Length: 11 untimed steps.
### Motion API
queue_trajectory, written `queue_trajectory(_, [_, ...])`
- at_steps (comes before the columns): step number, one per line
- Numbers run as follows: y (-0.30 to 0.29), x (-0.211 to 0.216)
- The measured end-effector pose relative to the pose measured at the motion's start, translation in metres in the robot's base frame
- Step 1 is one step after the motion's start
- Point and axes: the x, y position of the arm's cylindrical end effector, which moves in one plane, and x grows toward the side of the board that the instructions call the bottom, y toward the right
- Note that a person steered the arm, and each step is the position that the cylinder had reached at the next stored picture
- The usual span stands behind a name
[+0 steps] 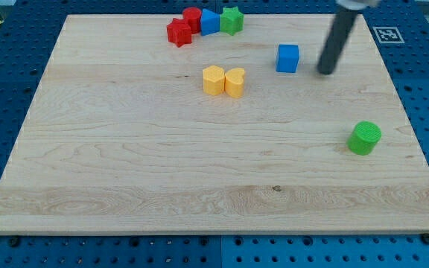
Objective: Move the blue cube to the right of the red star
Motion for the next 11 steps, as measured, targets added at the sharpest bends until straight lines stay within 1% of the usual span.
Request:
queue_trajectory(1, [-0.085, -0.026])
queue_trajectory(2, [-0.137, -0.052])
queue_trajectory(3, [-0.116, -0.045])
queue_trajectory(4, [-0.070, -0.042])
queue_trajectory(5, [-0.036, -0.074])
queue_trajectory(6, [-0.042, -0.093])
queue_trajectory(11, [-0.126, -0.087])
